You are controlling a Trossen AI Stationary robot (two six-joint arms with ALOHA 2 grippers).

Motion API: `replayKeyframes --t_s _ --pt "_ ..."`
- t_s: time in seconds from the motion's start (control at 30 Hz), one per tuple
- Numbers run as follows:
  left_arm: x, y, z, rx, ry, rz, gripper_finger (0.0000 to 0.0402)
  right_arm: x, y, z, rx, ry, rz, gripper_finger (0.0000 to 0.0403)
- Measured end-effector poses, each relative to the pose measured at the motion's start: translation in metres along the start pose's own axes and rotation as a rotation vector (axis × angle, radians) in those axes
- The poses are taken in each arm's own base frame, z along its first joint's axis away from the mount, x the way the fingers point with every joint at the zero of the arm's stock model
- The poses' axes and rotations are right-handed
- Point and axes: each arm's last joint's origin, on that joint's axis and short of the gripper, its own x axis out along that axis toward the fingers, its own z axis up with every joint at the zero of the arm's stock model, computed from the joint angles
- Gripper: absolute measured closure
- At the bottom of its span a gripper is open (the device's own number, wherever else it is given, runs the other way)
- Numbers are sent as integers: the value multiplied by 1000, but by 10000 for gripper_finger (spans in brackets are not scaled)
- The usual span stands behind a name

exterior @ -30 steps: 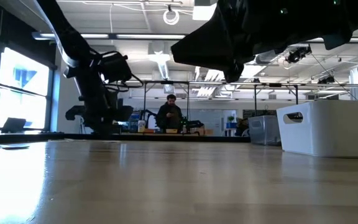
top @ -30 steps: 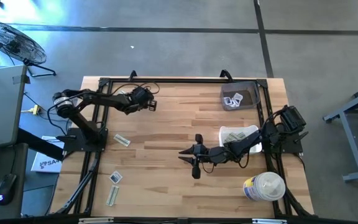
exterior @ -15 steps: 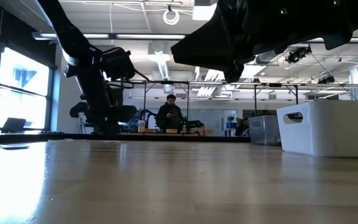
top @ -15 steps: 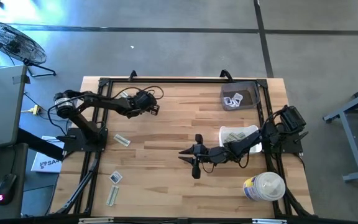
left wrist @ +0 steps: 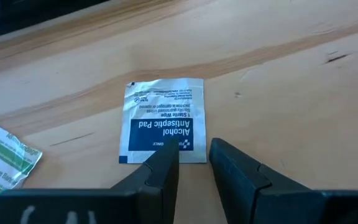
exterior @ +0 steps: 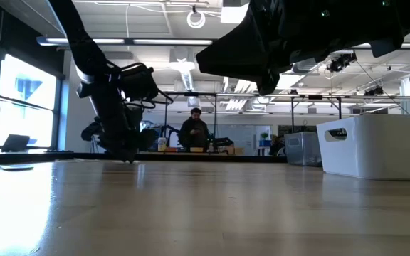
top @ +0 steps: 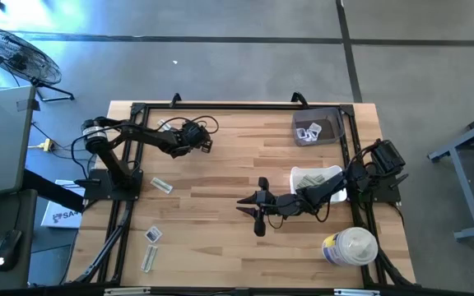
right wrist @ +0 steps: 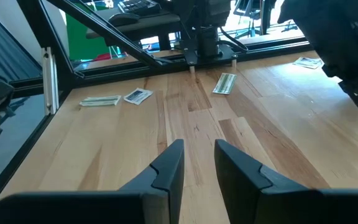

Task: Pick & Place First Aid Supplies
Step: Put the alcohol pad into the black bin

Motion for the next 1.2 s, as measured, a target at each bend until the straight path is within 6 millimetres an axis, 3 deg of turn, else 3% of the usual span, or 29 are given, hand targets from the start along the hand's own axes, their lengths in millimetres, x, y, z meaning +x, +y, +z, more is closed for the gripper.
replayKeyframes --t_s 0.33,0.6,1.03,1.2 --pt "0 0 -1 -1 4 -2 396 0 0 0 0 0 0 320" --pt "-2 1 1 -7 3 -16 400 0 0 0 0 0 0 320" --pt "-37 -8 8 18 -39 -157 401 0 0 -1 -4 9 -1 320" --pt "-35 -4 8 8 -35 -116 398 0 0 -2 16 18 -2 320"
